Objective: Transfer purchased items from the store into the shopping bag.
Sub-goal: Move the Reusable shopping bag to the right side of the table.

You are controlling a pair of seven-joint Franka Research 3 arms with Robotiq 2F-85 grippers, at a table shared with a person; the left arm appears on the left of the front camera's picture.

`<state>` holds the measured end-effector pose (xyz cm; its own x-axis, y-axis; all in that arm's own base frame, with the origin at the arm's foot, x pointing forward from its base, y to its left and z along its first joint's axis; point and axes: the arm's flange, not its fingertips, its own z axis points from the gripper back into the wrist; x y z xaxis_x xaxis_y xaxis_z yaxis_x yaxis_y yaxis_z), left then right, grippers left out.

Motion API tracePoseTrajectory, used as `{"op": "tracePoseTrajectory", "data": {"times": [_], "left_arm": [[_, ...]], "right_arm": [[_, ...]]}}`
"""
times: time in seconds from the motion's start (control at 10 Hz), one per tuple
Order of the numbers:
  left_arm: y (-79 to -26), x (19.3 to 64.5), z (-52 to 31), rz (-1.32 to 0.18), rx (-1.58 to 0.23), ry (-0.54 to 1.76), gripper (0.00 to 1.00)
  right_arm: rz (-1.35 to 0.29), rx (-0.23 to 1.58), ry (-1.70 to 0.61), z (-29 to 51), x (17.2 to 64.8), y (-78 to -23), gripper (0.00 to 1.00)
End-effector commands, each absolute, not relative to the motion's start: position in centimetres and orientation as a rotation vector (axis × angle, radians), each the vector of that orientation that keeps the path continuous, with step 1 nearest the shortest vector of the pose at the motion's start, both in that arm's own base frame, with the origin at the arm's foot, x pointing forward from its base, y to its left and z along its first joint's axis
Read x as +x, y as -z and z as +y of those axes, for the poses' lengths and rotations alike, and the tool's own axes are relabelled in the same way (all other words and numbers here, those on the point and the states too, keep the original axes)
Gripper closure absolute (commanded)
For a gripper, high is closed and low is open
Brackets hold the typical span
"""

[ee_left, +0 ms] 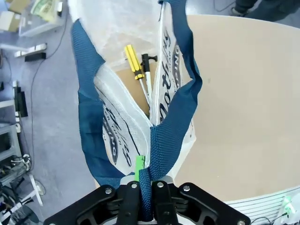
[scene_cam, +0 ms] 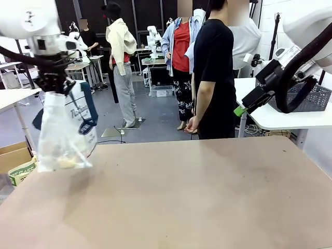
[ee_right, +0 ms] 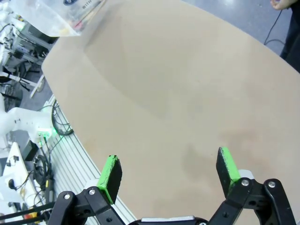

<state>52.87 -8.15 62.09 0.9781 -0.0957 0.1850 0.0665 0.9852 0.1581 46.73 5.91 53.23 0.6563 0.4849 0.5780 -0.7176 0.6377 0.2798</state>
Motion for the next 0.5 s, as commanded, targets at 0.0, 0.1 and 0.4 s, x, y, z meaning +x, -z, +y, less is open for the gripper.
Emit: {"op": "tracePoseTrajectory", "data": {"times": [0.0, 0.1, 0.4], "left_arm": [[-60.9, 49.2, -5.2, -0.282, 0.104, 0.103, 1.00], [-60.0, 48.1, -3.6, -0.292, 0.111, 0.083, 1.00], [-57.5, 46.4, 0.6, -0.301, 0.077, 0.092, 1.00]], "right_arm": [[-0.489, 0.532, -0.716, 6.1, 46.9, -53.3, 0.00], [-0.489, 0.532, -0.716, 6.1, 46.9, -53.3, 0.00], [-0.489, 0.532, -0.716, 6.1, 46.9, -53.3, 0.00]]}}
